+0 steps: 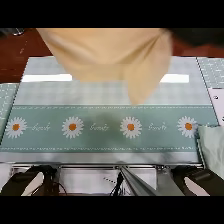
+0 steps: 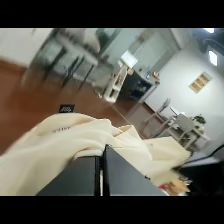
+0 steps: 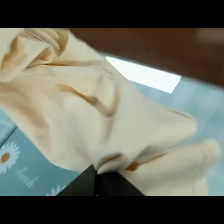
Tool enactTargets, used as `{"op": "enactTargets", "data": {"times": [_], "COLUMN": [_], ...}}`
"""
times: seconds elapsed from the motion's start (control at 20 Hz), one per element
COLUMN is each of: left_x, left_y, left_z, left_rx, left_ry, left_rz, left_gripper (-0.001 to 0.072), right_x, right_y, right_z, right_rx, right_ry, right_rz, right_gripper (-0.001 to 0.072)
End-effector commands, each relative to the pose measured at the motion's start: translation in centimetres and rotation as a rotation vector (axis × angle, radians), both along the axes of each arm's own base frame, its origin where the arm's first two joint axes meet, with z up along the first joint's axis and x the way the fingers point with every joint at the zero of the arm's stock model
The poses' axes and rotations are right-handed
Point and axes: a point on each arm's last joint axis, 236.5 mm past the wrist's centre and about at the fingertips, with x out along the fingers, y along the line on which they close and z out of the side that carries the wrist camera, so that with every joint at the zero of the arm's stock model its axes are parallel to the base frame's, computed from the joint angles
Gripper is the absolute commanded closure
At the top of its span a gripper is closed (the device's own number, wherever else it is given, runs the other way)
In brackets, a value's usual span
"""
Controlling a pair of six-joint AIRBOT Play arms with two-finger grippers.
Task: Fold the shirts.
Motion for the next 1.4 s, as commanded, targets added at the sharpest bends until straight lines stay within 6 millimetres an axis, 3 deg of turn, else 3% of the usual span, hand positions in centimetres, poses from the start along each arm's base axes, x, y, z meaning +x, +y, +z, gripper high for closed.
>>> {"op": "enactTargets", "data": {"times": [0.0, 0.2, 0.3, 0.45, 0.6, 0.7, 0.9, 1.0, 1.15, 1.25, 1.35], "left_x": [-6.8, -13.5, -16.5, -17.4, -15.4, -13.2, -7.8, -5.4, -0.9, 2.7, 4.9], "left_y": [1.4, 3.2, 2.1, 1.1, 1.0, 1.2, 2.5, 1.7, 0.6, 0.9, 0.0], "left_z": [8.0, 9.1, 7.8, 4.1, -2.4, -8.1, -22.1, -28.0, -34.0, -36.6, -38.8], "left_rx": [0.179, 0.364, 0.402, 0.44, 0.483, 0.485, 0.394, 0.329, 0.249, 0.252, 0.274], "left_ry": [-0.205, -0.272, -0.249, -0.103, 0.112, 0.282, 0.615, 0.665, 0.713, 0.732, 0.769], "left_rz": [0.14, 0.328, 0.286, 0.2, 0.111, 0.058, 0.047, 0.027, 0.074, 0.168, 0.181], "left_gripper": [0.069, 0.069, 0.069, 0.069, 0.0689, 0.0689, 0.069, 0.069, 0.0689, 0.0689, 0.0689], "right_x": [-7.3, -12.5, -13.9, -13.8, -11.4, -9.3, -3.7, -0.6, 5.6, 9.9, 13.3], "right_y": [-4.8, -7.6, -7.9, -7.0, -6.1, -5.0, -5.1, -4.7, -4.0, -4.2, -3.6], "right_z": [10.5, 11.7, 11.3, 8.6, 2.5, -3.8, -17.1, -21.9, -26.4, -28.4, -29.7], "right_rx": [-0.085, -0.12, -0.127, -0.155, -0.217, -0.248, -0.292, -0.283, -0.259, -0.19, -0.095], "right_ry": [-0.277, -0.349, -0.345, -0.248, -0.053, 0.125, 0.377, 0.453, 0.523, 0.591, 0.652], "right_rz": [-0.095, -0.157, -0.155, -0.105, -0.058, -0.014, -0.073, -0.105, -0.148, -0.18, -0.177], "right_gripper": [0.0685, 0.0685, 0.0685, 0.0684, 0.0685, 0.0685, 0.0686, 0.0687, 0.0687, 0.0685, 0.0684]}}
